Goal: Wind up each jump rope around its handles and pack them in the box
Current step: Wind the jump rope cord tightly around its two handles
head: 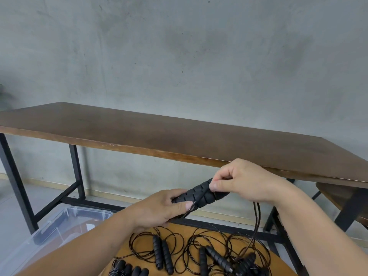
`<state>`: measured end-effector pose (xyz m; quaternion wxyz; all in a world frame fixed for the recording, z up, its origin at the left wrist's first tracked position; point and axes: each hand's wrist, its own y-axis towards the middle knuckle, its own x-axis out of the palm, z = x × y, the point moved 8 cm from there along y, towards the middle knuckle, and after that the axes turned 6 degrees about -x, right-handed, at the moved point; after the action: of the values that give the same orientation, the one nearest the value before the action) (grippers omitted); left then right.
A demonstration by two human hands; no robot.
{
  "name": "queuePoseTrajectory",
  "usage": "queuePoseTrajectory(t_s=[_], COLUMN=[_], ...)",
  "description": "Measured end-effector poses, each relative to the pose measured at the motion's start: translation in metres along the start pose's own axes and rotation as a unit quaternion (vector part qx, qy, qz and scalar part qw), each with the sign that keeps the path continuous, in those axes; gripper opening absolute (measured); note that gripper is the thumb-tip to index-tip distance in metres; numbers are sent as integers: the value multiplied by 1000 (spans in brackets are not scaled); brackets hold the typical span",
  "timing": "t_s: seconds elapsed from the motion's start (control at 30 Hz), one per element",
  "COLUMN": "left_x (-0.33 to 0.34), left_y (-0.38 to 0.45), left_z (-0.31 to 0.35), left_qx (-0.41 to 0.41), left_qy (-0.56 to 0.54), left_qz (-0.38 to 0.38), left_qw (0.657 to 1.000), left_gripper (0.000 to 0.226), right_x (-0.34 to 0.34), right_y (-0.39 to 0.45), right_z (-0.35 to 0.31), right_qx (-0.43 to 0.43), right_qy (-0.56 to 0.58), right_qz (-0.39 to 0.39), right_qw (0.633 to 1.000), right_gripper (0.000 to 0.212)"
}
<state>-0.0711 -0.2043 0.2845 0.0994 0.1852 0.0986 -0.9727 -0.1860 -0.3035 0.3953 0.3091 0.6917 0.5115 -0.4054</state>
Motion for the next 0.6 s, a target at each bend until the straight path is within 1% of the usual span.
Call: queuePoseTrajectory(t_s=[0.07, 0.17, 0.2, 0.27, 0.33, 0.4, 0.47, 0.6], left_x=[3, 11, 10, 4, -2, -5, -3, 10], left_y=[-1, -2, -3, -4, -6, -7, -6, -4], left_z=[-3, -6, -8, -7, 2, 15, 24, 29], left_qx=[-15, -7, -8, -10, 15, 48, 54, 30], left_qy=[-70, -147, -151, -99, 5, 89, 143, 217], left_qz=[-13, -46, -44, -21, -2, 9, 8, -11], left_qw=[997, 988, 988, 995, 1000, 995, 988, 976], left_gripper=[60, 58, 59, 58, 48, 42, 46, 65], right_x=[-7, -7, -6, -5, -5, -6, -5, 2], right_y=[1, 0, -1, 0, 0, 1, 1, 7], right_z=[-2, -1, -1, 1, -1, -5, -10, -26], right_qx=[-9, -18, -21, -23, -23, -25, -34, -63], right_qy=[14, 23, 21, 17, -2, -30, -59, -107], right_qz=[15, 19, 20, 20, 11, -4, -28, -79], right_qw=[1000, 999, 999, 999, 1000, 999, 997, 989], right_gripper=[16, 15, 15, 15, 14, 13, 14, 16])
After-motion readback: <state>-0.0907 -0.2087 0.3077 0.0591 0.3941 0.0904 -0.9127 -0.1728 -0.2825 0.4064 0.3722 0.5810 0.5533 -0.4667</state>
